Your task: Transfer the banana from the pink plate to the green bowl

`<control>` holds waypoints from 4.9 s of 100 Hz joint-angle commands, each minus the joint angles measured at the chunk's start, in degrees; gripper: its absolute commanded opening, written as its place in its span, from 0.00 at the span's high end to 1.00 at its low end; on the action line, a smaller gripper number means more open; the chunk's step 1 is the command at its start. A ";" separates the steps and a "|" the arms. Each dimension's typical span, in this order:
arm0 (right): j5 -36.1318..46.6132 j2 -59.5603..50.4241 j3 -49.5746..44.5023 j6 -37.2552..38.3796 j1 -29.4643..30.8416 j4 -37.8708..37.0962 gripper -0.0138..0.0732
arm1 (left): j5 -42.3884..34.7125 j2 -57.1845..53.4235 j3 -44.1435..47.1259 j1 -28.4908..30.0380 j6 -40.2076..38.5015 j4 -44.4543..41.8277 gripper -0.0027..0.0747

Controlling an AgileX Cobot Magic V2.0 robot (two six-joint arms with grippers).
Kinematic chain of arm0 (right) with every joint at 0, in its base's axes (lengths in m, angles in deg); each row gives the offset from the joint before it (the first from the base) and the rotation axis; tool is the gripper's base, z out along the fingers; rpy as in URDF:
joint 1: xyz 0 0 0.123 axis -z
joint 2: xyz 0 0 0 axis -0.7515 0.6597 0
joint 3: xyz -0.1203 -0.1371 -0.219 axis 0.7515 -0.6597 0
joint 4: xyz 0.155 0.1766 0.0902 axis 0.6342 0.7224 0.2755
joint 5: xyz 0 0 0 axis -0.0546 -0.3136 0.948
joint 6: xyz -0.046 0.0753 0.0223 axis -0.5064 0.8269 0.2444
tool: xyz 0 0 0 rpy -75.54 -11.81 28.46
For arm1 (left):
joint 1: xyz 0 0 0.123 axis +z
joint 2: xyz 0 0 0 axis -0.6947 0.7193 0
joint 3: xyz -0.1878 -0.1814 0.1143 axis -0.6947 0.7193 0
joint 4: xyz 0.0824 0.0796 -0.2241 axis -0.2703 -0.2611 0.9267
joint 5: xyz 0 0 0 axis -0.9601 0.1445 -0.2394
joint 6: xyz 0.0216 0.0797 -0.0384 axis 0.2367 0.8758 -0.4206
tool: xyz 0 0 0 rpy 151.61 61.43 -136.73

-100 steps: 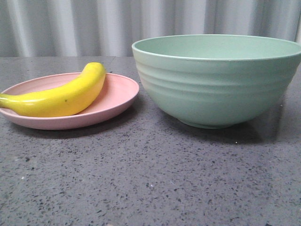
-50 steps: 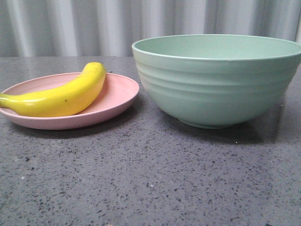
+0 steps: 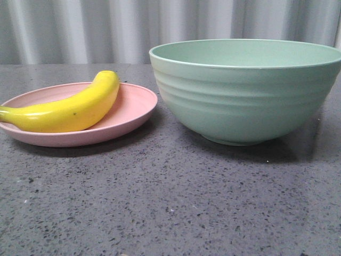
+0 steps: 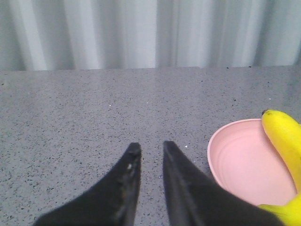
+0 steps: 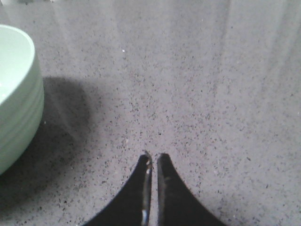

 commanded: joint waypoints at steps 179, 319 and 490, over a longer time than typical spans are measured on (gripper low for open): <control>5.36 1.53 1.86 -0.36 0.08 0.47 0.91 | 48.19 54.39 -48.68 -21.13 4.73 0.32 0.40; -17.24 16.37 25.46 -0.36 -8.53 -0.39 0.71 | 55.20 49.44 -62.59 -22.41 13.73 21.18 0.70; -17.27 45.91 48.79 -0.36 -17.64 39.58 0.89 | 47.67 52.56 -66.84 -37.85 14.05 20.88 0.46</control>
